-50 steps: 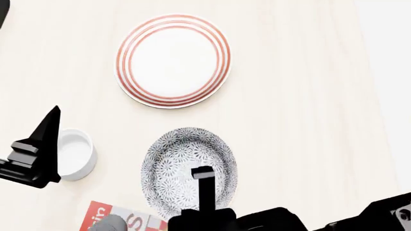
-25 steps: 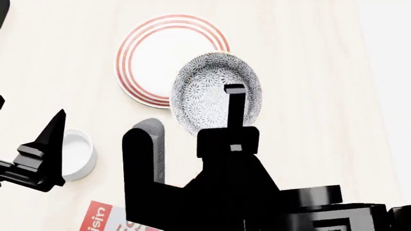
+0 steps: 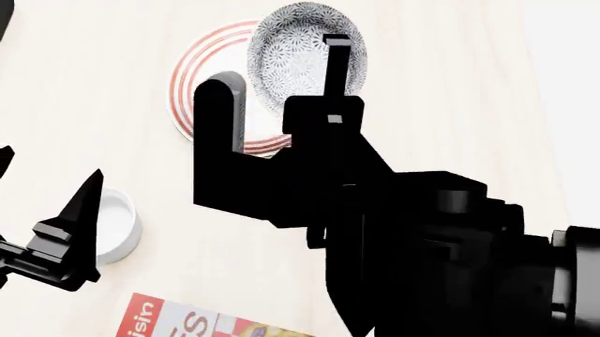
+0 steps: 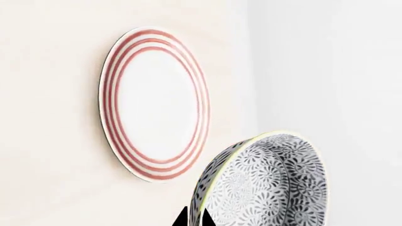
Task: Pick the akita bowl on the cookies box and place it on the plate.
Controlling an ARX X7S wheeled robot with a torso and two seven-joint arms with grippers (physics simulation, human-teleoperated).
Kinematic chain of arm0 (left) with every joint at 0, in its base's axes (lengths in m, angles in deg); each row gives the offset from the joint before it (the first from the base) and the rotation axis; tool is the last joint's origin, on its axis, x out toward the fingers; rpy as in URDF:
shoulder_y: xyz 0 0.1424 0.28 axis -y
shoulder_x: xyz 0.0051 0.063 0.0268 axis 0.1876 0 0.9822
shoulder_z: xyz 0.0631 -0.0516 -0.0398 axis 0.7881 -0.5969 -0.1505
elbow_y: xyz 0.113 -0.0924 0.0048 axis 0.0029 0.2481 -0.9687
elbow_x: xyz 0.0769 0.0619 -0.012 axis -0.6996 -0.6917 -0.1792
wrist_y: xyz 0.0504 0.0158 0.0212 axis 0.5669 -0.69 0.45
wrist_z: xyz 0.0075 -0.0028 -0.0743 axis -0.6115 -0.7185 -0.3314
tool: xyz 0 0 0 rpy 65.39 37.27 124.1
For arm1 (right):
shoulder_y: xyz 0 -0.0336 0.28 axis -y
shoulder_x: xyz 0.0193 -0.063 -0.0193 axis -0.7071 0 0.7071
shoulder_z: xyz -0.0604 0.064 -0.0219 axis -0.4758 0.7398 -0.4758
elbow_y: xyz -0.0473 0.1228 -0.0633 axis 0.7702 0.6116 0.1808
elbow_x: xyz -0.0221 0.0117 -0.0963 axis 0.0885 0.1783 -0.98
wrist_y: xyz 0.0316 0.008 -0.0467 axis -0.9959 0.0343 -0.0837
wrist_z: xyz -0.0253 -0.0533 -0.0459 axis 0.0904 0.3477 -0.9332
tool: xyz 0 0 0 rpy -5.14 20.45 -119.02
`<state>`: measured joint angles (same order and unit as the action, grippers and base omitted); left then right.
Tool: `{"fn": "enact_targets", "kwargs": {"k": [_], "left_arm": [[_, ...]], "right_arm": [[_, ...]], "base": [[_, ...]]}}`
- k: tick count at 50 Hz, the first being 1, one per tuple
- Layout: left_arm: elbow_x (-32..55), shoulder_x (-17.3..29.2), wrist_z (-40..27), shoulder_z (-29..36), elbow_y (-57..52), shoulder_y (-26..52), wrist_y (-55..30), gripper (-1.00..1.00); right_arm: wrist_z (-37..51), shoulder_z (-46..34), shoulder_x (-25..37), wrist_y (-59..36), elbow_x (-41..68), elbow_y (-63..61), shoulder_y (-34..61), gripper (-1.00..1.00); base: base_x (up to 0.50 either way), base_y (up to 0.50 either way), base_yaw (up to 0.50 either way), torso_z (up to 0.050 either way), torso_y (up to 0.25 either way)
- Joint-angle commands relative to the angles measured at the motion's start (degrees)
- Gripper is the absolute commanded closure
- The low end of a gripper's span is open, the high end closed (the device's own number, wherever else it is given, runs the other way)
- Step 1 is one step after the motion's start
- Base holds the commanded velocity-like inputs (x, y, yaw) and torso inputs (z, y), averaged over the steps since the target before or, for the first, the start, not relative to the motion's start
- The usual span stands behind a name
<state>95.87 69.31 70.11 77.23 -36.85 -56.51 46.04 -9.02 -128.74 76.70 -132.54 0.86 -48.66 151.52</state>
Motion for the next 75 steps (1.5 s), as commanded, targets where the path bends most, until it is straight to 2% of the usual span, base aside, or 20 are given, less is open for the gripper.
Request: {"fn": "enact_targets", "kwargs": {"k": [1, 8, 17, 28, 35, 54, 68, 73, 75], "left_arm": [[0.11, -0.08, 0.27, 0.47, 0.52, 0.15, -0.02, -1.00], [0.23, 0.00, 0.74, 0.84, 0.92, 0.39, -0.05, -1.00], [0.19, -0.35, 0.68, 0.90, 1.94, 0.84, 0.15, -1.00], [0.26, -0.23, 0.59, 1.11, 1.73, 0.80, 0.13, -1.00], [0.67, 0.07, 0.81, 0.78, 1.63, 0.46, 0.31, -1.00], [0.55, 0.81, 3.38, 0.60, 2.42, -0.85, 2.64, -1.00], [-0.72, 1.56, 5.37, 1.30, 2.02, -2.34, 4.69, -1.00], [-1.24, 1.48, 5.03, 1.42, 2.31, -2.04, 4.81, -1.00], [-1.16, 0.72, 2.85, 1.25, 3.27, -1.19, 3.42, -1.00]], "right_arm": [[-5.57, -0.19, -3.07, 9.90, -7.49, 12.95, -0.94, 1.00], [-9.99, 1.01, -4.98, 17.81, -8.88, 21.67, -2.29, 1.00], [-12.14, 2.20, -9.29, 21.09, -9.47, 30.16, -3.65, 1.00], [-14.40, 2.63, -12.48, 22.88, -9.94, 34.30, -3.78, 1.00], [-16.35, 3.23, -18.02, 29.36, -12.47, 48.07, -6.10, 1.00], [-19.96, 4.12, -28.63, 41.34, -16.08, 71.79, -11.42, 1.00], [-22.41, 10.93, -28.96, 41.14, -26.03, 72.40, -15.85, 1.00], [-23.47, 12.01, -28.95, 41.47, -28.37, 73.24, -16.13, 1.00], [-23.74, 12.33, -28.94, 41.23, -28.95, 73.07, -16.01, 1.00]], "base": [[0.00, 0.00, 0.00, 0.000, 0.000], [0.00, 0.00, 0.00, 0.000, 0.000], [0.00, 0.00, 0.00, 0.000, 0.000], [0.00, 0.00, 0.00, 0.000, 0.000], [0.00, 0.00, 0.00, 0.000, 0.000], [0.00, 0.00, 0.00, 0.000, 0.001], [0.00, 0.00, 0.00, 0.000, -0.015], [0.00, 0.00, 0.00, 0.003, -0.244], [0.00, 0.00, 0.00, 0.002, -0.125]]}}
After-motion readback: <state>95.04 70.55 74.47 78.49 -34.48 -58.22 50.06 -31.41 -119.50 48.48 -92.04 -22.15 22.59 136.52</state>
